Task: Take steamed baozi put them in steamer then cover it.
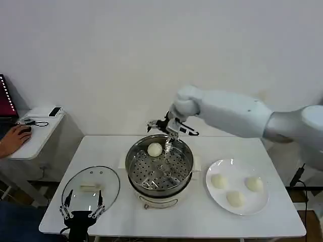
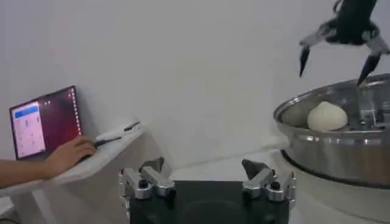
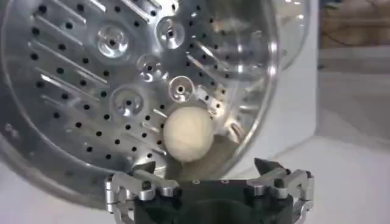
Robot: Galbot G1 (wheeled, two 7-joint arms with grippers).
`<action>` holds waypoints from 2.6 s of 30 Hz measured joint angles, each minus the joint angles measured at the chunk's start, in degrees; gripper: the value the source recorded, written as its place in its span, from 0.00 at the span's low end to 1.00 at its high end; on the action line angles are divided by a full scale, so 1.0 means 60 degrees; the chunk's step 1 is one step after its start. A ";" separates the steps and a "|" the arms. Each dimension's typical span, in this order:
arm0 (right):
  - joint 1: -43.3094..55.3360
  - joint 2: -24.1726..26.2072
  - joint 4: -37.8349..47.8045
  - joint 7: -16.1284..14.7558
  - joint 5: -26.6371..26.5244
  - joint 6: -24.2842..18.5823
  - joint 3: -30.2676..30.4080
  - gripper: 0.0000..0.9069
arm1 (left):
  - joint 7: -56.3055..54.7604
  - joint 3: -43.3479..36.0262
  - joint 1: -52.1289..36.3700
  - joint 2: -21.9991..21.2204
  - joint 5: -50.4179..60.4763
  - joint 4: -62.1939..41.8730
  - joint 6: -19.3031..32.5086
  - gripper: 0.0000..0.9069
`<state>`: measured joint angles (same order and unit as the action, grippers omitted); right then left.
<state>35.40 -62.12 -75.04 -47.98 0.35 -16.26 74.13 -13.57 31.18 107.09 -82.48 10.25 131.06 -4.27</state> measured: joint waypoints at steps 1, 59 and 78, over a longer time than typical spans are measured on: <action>0.0058 0.0207 -0.0176 0.0011 -0.0125 0.0191 0.0054 1.00 | 0.0017 -0.0003 -0.0021 0.0026 0.0000 0.0000 0.0000 1.00; -0.5181 0.4270 -0.0835 0.0060 -0.0628 0.4966 -0.2022 0.97 | 0.0295 0.0044 -0.0492 0.0415 -0.0008 -0.0171 -0.0313 1.00; -0.5329 0.4051 -0.0545 -0.0199 -0.0505 0.5172 -0.2245 0.70 | 0.0290 0.0022 -0.0511 0.0371 -0.0013 -0.0132 -0.0314 1.00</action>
<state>3.42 -37.81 -78.31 -49.18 -2.68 14.78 60.66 -11.83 31.31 104.02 -80.26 10.18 130.27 -6.16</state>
